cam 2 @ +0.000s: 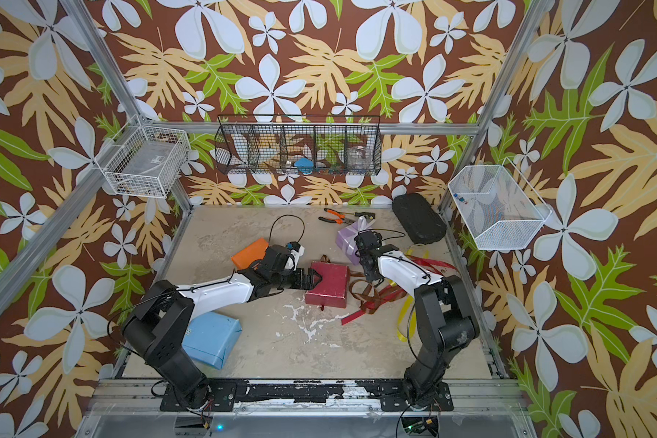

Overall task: Untie the ribbon bows on the gift boxes
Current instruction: Adjust the gift box at the center of the board.

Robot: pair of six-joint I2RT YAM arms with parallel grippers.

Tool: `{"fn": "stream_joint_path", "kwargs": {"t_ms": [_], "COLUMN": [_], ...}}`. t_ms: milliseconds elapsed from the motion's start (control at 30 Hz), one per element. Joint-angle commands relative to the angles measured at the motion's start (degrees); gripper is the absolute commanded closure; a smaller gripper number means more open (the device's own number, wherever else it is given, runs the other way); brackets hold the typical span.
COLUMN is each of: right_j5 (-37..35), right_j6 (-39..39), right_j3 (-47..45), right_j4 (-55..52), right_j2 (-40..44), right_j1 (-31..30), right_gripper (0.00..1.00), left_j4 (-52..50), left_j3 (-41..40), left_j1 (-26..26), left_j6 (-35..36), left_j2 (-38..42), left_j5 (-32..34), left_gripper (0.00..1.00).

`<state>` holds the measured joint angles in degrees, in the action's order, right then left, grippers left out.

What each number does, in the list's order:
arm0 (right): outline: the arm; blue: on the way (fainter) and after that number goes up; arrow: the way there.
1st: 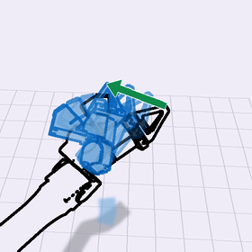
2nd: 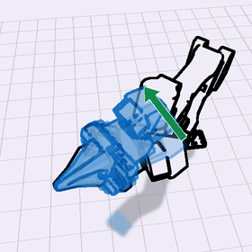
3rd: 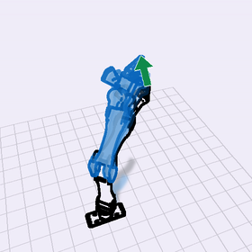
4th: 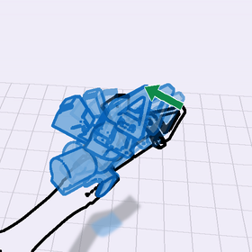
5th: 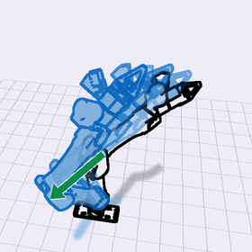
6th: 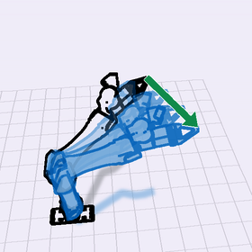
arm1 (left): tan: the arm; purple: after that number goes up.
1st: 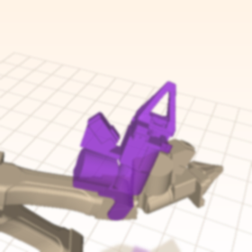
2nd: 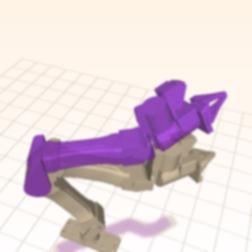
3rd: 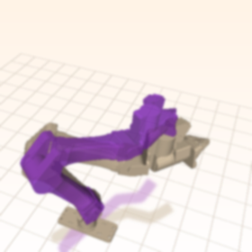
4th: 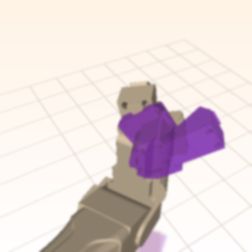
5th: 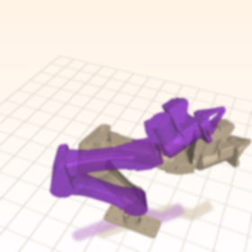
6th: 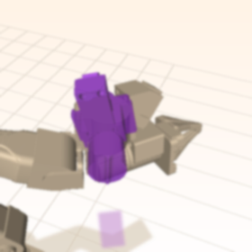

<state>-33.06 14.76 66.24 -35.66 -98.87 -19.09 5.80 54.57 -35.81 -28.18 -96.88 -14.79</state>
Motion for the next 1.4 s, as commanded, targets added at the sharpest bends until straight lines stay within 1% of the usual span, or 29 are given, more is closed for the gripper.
{"fn": "stream_joint_path", "kwargs": {"t_ms": [0, 100, 133, 200, 233, 267, 300, 333, 367, 400, 500, 633, 767, 833, 900, 1033, 1200, 1300, 1367], "right_j5": [1.3, 14.9, 20.5, 36.3, 42.9, 45.5, 46.3, 46.9, 45.6, 44.3, 42.0, 45.2, 44.0, 46.3, 47.4, 49.7, 51.1, 52.3, 51.7], "right_j6": [0.2, 0.2, 0.6, 0.7, 1.9, 3.8, 5.3, 6.0, 6.4, 6.7, 6.3, 7.1, 8.6, 9.3, 10.0, 11.6, 14.5, 13.6, 12.6], "right_j3": [-1.3, -4.6, -5.7, -8.8, -10.9, -12.4, -13.8, -15.3, -15.8, -15.9, -16.4, -17.7, -20.3, -21.8, -22.9, -23.9, -22.5, -20.0, -18.5], "right_j4": [-0.7, 5.9, 8.2, 13.9, 17.0, 19.3, 21.2, 23.5, 23.9, 23.3, 23.0, 25.2, 27.0, 28.6, 30.0, 33.4, 38.5, 38.4, 35.7], "right_j2": [2.7, 9.2, 11.2, 14.1, 15.3, 16.0, 16.4, 16.3, 15.7, 15.0, 13.3, 11.7, 12.4, 12.8, 13.2, 13.3, 10.2, 9.1, 10.3], "right_j1": [-0.1, 0.2, 0.2, 0.7, 1.0, 1.1, 1.1, 1.0, 1.0, 0.9, 0.2, -2.3, -4.8, -5.3, -6.6, -11.0, -17.2, -19.6, -19.9], "right_gripper": [0.00, 0.00, 0.00, 0.02, 0.07, 0.19, 0.36, 0.64, 0.88, 1.00, 1.00, 1.00, 1.00, 1.00, 1.00, 0.99, 0.98, 0.98, 0.97], "left_j4": [-0.4, -0.7, -0.4, -0.2, -0.2, -0.2, -0.2, -0.3, -0.2, -0.2, -0.2, -0.2, -0.1, 0.7, 1.0, 0.9, 0.9, 0.3, 0.0], "left_j3": [-0.6, -0.7, -0.9, -0.8, -0.9, -1.0, -1.1, -1.3, -1.6, -1.7, -2.4, -2.7, -2.4, -2.5, -2.1, -1.7, -2.5, -2.8, -3.2], "left_j1": [0.0, 0.0, -0.1, 0.0, -0.1, 0.0, -0.1, 0.0, 0.0, -0.1, 0.0, 0.0, 0.1, 0.2, 0.5, 0.9, 2.2, 2.3, 2.5], "left_j6": [1.3, 1.5, 1.5, 1.5, 1.6, 1.6, 1.6, 1.7, 1.7, 1.8, 1.8, 2.1, 2.0, 1.5, 1.1, 0.9, 0.2, 0.5, 0.5], "left_j2": [0.9, 1.2, 1.3, 1.5, 1.6, 1.7, 1.9, 2.1, 2.3, 2.5, 3.2, 3.5, 3.5, 3.5, 3.2, 3.7, 5.9, 7.1, 7.9], "left_j5": [1.5, 1.9, 1.8, 1.6, 1.6, 1.5, 1.5, 1.5, 1.5, 1.5, 1.8, 2.8, 4.7, 4.9, 3.5, 3.8, 4.0, 5.0, 5.6], "left_gripper": [0.00, 0.00, 0.00, 0.00, 0.00, 0.00, 0.00, 0.00, 0.00, 0.00, 0.00, 0.00, 0.00, 0.00, 0.00, 0.00, 0.00, 0.00, 0.00]}}
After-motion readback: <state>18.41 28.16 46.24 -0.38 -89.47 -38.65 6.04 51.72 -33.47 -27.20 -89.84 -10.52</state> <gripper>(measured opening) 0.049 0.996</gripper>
